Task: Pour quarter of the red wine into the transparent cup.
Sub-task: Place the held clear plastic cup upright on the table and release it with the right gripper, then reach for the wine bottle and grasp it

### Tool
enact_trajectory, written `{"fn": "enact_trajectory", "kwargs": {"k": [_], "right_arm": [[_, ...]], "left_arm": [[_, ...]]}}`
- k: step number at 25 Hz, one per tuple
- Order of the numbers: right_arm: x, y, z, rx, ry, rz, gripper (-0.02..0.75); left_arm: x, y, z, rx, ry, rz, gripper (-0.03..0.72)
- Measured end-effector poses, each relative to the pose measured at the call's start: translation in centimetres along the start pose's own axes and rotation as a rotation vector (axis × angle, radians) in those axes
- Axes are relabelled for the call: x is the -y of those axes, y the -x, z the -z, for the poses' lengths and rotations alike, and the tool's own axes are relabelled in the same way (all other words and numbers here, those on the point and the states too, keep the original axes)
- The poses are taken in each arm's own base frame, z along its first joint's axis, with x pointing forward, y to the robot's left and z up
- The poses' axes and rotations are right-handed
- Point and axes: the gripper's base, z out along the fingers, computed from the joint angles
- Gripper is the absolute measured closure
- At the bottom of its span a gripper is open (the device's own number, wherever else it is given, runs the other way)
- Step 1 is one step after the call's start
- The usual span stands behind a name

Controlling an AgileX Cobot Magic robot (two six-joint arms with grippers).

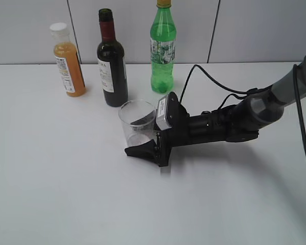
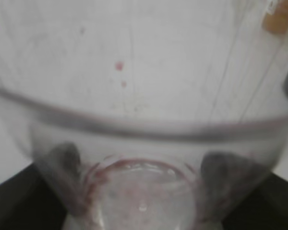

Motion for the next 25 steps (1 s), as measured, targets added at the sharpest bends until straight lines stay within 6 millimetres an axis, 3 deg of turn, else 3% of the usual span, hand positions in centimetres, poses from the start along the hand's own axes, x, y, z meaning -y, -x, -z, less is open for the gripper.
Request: {"fn": "enact_trajectory", "kwargs": {"k": [16,19,25], "right_arm": [[-0.4,-1.3,6.8,-0.036,-0.054,-0.056,0.092],[-0.2,-0.3,8.5,-0.070,-0.097,-0.023,0.092],[1.9,5.1,12.1,-0.168,-0.293,0.114,0.092]], "left_arm": [[0.0,0.0,0.0,0.000,0.000,0.000,0.448],[0.0,0.0,0.0,0.000,0.000,0.000,0.448],[0.0,0.0,0.0,0.000,0.000,0.000,0.448]]}}
